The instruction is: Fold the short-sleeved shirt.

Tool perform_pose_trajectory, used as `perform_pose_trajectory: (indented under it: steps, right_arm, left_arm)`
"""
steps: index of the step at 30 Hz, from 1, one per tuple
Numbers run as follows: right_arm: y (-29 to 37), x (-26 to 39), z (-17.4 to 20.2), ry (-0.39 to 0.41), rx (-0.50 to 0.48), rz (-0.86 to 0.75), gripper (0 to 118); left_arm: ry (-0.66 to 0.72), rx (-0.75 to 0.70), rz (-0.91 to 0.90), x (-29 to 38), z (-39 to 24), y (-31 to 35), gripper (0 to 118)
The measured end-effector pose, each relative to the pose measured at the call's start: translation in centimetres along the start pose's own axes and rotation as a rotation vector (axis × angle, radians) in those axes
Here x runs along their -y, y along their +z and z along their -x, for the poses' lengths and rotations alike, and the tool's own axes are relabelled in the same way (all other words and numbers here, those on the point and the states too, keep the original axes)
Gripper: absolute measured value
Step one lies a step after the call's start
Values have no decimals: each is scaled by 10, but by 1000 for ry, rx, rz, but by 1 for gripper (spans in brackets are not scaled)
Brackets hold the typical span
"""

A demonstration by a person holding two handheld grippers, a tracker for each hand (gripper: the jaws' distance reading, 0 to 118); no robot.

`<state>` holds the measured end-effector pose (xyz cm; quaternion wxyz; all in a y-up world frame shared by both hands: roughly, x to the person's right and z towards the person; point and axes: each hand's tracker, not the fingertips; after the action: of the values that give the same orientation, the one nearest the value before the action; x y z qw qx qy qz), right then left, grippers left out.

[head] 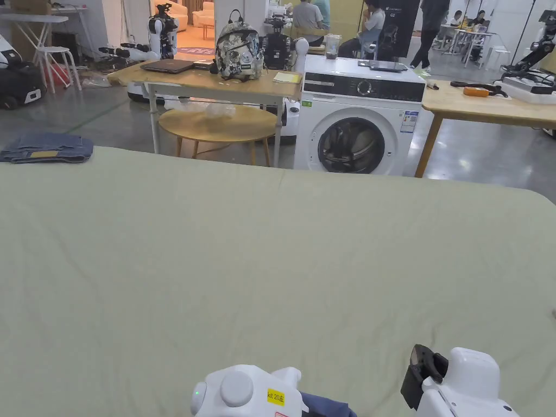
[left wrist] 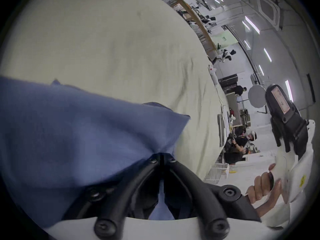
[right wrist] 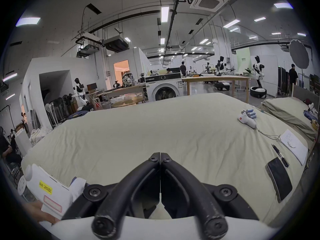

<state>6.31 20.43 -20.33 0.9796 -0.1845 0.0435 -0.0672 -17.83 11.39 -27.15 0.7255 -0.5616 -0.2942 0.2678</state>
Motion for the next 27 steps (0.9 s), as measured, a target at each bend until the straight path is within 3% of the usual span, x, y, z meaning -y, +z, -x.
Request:
perform_pose_trajectory:
  steps: [5,9,13,18,24,27]
  right_arm:
    - [-3,-8,5,25,4,-27,0]
    - [-8,-16,11,44,3,-48,0]
    - [-12,-21,18,64,1,-74,0]
    - [-11,-23,30,89,-4,-128,0]
    - [-6,-26,42,114,14,-210,0]
    - [-3,-27,47,131,23,-249,0]
  left_arm:
    - [-82,56,-206,-4,-6,50,0]
    - [-229,-89,-469,-3,-10,102,0]
    - [-261,-225,-731,7,-12,152,0]
    - [-410,-552,-992,30,-21,184,0]
    - [-580,-827,-1227,54,-32,189,0]
    - [-608,-861,-1258,59,-34,190,0]
